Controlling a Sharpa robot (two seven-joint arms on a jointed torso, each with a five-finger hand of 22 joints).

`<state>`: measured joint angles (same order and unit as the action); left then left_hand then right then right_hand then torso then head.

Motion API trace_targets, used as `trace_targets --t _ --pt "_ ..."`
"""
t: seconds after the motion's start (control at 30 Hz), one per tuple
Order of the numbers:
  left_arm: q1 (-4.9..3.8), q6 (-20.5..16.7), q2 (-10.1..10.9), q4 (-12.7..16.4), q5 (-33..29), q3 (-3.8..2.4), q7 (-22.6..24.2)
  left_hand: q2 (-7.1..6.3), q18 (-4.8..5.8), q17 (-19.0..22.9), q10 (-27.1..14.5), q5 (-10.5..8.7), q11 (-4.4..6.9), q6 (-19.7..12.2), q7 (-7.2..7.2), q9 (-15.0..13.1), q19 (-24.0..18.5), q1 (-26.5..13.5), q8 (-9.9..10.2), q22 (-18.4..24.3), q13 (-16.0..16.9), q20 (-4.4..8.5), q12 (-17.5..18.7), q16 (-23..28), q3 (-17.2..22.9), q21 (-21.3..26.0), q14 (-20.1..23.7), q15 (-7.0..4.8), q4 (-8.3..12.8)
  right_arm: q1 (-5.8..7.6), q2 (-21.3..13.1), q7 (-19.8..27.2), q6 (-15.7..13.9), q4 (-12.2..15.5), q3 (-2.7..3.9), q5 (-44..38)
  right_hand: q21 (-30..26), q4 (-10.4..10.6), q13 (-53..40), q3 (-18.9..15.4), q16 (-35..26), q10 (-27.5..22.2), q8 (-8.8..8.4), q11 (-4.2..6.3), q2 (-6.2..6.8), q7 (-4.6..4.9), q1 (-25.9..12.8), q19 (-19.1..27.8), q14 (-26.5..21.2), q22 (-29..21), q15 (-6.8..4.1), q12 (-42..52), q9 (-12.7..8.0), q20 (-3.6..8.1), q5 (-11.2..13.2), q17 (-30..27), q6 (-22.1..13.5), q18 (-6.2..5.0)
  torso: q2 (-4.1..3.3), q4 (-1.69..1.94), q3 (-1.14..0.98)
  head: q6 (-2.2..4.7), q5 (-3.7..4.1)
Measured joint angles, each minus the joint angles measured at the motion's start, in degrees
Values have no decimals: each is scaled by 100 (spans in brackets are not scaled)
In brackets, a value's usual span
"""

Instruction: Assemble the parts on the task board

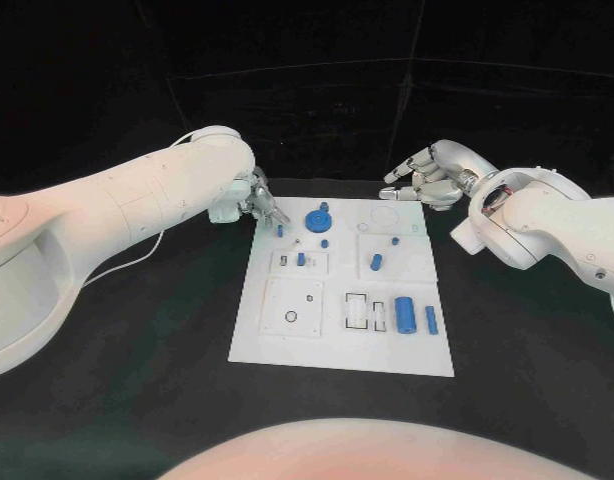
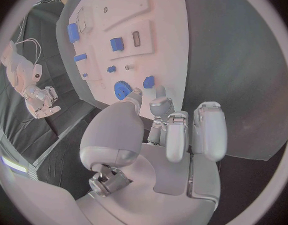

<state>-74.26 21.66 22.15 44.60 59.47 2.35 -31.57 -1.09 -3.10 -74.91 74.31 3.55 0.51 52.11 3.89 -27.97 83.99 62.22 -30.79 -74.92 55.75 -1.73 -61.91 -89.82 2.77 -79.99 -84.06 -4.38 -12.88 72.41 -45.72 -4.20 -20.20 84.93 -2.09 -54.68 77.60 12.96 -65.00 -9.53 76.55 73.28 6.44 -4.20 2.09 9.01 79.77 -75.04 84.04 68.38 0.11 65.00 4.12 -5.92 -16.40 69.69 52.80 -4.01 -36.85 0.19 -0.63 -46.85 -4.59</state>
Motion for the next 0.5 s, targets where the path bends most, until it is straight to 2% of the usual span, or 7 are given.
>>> trace_targets --t 0.3,0.5 --pt "21 45 -35 -11 17 1 55 11 0 0 0 0 0 25 -16 24 0 49 21 0 0 0 0 0 -32 0 0 0 -1 -1 10 2 6 -10 0 0 0 0 0 0 0 0 0 0 0 0 0 0 0 0 0 0 0 0 0 0 0 0 4 4 -2 -9 -2" --pt "27 93 -38 -6 22 1 69 64 0 0 0 0 0 61 -22 56 0 111 42 1 1 0 0 0 -64 0 0 0 32 -1 16 3 9 -14 0 0 0 0 0 0 0 0 0 0 0 0 0 0 0 0 0 0 0 0 0 0 0 0 4 5 -3 -18 -2"
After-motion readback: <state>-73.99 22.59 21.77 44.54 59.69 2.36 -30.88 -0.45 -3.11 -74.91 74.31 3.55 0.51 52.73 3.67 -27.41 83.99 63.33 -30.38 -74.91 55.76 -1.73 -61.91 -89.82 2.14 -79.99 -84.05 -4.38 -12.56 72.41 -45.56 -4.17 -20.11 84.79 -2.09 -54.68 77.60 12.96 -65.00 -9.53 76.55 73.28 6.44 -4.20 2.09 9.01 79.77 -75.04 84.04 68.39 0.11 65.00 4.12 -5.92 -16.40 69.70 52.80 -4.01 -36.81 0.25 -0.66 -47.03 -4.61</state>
